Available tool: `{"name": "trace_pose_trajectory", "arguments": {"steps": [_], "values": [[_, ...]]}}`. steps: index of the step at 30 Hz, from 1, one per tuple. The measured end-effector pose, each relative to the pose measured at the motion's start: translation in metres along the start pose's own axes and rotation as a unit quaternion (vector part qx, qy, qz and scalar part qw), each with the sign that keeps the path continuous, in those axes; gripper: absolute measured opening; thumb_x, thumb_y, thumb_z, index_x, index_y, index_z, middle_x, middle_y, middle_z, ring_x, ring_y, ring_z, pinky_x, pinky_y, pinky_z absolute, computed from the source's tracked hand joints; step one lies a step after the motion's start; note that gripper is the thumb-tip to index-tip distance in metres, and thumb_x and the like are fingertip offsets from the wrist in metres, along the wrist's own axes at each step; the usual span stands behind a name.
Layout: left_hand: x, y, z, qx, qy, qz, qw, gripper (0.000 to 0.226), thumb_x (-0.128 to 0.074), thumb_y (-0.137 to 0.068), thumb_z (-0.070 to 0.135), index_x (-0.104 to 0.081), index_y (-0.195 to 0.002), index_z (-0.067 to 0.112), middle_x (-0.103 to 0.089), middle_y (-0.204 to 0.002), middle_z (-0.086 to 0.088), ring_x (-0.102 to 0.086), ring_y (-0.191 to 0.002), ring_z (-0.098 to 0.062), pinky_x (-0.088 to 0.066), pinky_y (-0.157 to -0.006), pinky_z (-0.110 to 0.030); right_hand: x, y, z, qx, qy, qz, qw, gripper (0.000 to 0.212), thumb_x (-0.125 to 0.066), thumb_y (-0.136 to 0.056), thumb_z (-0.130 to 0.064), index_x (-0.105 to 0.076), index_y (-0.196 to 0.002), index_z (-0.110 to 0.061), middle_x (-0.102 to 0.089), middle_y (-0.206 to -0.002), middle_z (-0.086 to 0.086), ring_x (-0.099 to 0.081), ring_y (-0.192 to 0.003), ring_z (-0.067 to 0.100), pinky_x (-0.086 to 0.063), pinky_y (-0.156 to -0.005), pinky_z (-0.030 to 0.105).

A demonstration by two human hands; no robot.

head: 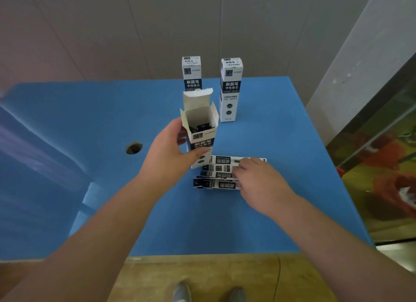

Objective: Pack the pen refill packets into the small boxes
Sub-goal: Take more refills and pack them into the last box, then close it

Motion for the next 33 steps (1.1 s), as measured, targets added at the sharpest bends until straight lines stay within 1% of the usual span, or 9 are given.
{"name": "trace_pose_trajectory", "arguments": {"steps": [3, 5, 8, 13, 17, 20, 24, 27, 33], "values": [[0.003, 0.002, -0.004, 0.007, -0.006, 0.003, 1.0, 0.047, -0.082, -0.083, 0.019, -0.055, -0.113, 0.043, -0.069, -0.109, 0.024, -0.062, -0.107, 0.007, -0.046, -0.094, -0.018, 0.0, 0.0, -0.002, -0.023, 0.007, 0.012, 1.0, 0.018, -0.065, -0.081, -0.015, -0.068, -0.099, -0.018, -0.062, -0.1, 0.001, -0.058, -0.096, 0.025, -0.05, -0.084, 0.038], [0.006, 0.003, -0.006, 0.01, -0.016, 0.008, 1.0, 0.048, -0.082, -0.083, 0.021, -0.055, -0.118, 0.041, -0.067, -0.111, 0.026, -0.06, -0.109, 0.008, -0.046, -0.095, -0.019, 0.001, 0.001, -0.003, -0.047, 0.015, 0.033, 0.998, 0.012, -0.073, -0.074, -0.016, -0.069, -0.084, -0.018, -0.063, -0.087, 0.0, -0.06, -0.085, 0.024, -0.051, -0.076, 0.037], [0.011, 0.004, -0.008, 0.009, -0.03, 0.016, 0.999, 0.05, -0.081, -0.084, 0.024, -0.051, -0.116, 0.049, -0.061, -0.108, 0.034, -0.054, -0.106, 0.017, -0.042, -0.093, -0.016, 0.001, 0.002, -0.003, -0.057, 0.019, 0.055, 0.997, 0.019, -0.081, -0.059, -0.012, -0.065, -0.068, -0.018, -0.06, -0.071, 0.0, -0.059, -0.069, 0.025, -0.051, -0.063, 0.035], [0.014, 0.007, -0.014, 0.024, -0.042, 0.018, 0.999, 0.049, -0.079, -0.085, 0.029, -0.049, -0.117, 0.05, -0.061, -0.115, 0.028, -0.055, -0.108, 0.005, -0.045, -0.096, -0.027, 0.008, 0.007, -0.004, -0.055, 0.009, 0.094, 0.994, 0.018, -0.081, -0.064, -0.013, -0.064, -0.066, -0.019, -0.057, -0.071, -0.002, -0.057, -0.067, 0.024, -0.05, -0.059, 0.035], [0.014, 0.009, -0.018, 0.025, -0.034, 0.017, 0.999, 0.047, -0.078, -0.086, 0.03, -0.051, -0.12, 0.048, -0.061, -0.114, 0.029, -0.052, -0.106, 0.013, -0.046, -0.093, -0.026, 0.018, 0.005, -0.006, -0.052, 0.012, 0.097, 0.994, 0.02, -0.085, -0.065, -0.017, -0.066, -0.064, -0.02, -0.054, -0.071, -0.004, -0.054, -0.067, 0.022, -0.045, -0.055, 0.032], [0.011, 0.009, -0.019, 0.023, -0.028, 0.011, 0.999, 0.046, -0.078, -0.086, 0.03, -0.051, -0.119, 0.049, -0.061, -0.113, 0.031, -0.052, -0.107, 0.014, -0.045, -0.093, -0.025, 0.021, 0.003, -0.005, -0.054, 0.033, 0.083, 0.995, 0.025, -0.085, -0.059, -0.01, -0.064, -0.061, -0.023, -0.052, -0.07, -0.007, -0.051, -0.065, 0.019, -0.039, -0.052, 0.029], [0.009, 0.008, -0.021, 0.022, -0.025, 0.01, 0.999, 0.047, -0.079, -0.085, 0.029, -0.05, -0.116, 0.05, -0.06, -0.112, 0.032, -0.053, -0.106, 0.013, -0.046, -0.095, -0.026, 0.021, 0.004, -0.006, -0.04, 0.033, 0.051, 0.997, 0.016, -0.066, -0.078, -0.004, -0.065, -0.083, -0.02, -0.056, -0.089, -0.003, -0.054, -0.086, 0.022, -0.031, -0.064, 0.03], [0.009, 0.008, -0.022, 0.022, -0.023, 0.01, 0.999, 0.048, -0.079, -0.085, 0.029, -0.051, -0.118, 0.049, -0.061, -0.114, 0.031, -0.054, -0.108, 0.009, -0.046, -0.097, -0.027, 0.026, 0.005, -0.005, -0.053, 0.028, 0.039, 0.997, 0.027, -0.056, -0.079, 0.002, -0.063, -0.094, -0.019, -0.058, -0.094, -0.002, -0.055, -0.092, 0.023, -0.031, -0.068, 0.03], [0.01, 0.006, -0.023, 0.016, -0.024, 0.012, 1.0, 0.048, -0.079, -0.085, 0.029, -0.053, -0.122, 0.044, -0.063, -0.116, 0.025, -0.056, -0.11, 0.004, -0.048, -0.099, -0.03, 0.029, 0.005, -0.008, -0.05, 0.017, 0.037, 0.998, 0.027, -0.057, -0.077, 0.005, -0.051, -0.085, -0.021, -0.061, -0.09, 0.0, -0.056, -0.088, 0.024, -0.031, -0.067, 0.031]]}}
Point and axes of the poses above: each hand's wrist, its own y-axis away from the middle knuckle, its own x-axis out of the back of the hand, z = x × y, the point moved 6 cm from there along -y, towards the middle knuckle
